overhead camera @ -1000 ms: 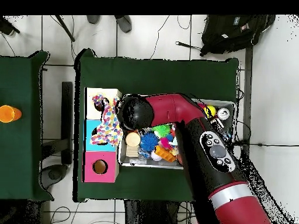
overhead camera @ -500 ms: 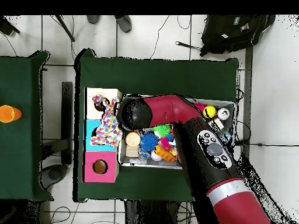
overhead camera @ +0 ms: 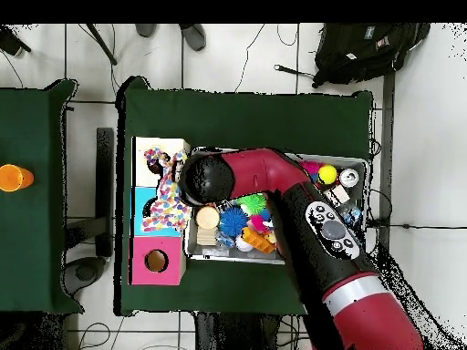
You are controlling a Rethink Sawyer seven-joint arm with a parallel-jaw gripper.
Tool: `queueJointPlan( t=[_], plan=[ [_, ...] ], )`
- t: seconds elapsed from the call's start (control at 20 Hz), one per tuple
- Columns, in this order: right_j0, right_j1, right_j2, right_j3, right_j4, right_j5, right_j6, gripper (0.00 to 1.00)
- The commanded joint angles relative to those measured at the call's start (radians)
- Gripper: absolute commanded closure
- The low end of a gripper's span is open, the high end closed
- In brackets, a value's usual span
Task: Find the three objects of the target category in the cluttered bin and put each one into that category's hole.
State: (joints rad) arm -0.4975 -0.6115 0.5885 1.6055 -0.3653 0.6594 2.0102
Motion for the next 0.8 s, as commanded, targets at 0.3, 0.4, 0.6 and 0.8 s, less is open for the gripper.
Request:
queueJointPlan(
  t=[0.3,0.4,0.6,0.8],
  plan=[
    [-0.021,0.01,0.05,0.101,0.022,-0.061,-0.008,1.0],
    [-0.014,0.0,0.047,0.105,0.03,-0.052,0.0,1.0],
    [0.014,-0.044,0.024,0.11,0.053,-0.019,0.048,1.0],
    [0.038,-0.059,0.016,0.118,0.076,-0.029,0.09,1.0]
  ],
)
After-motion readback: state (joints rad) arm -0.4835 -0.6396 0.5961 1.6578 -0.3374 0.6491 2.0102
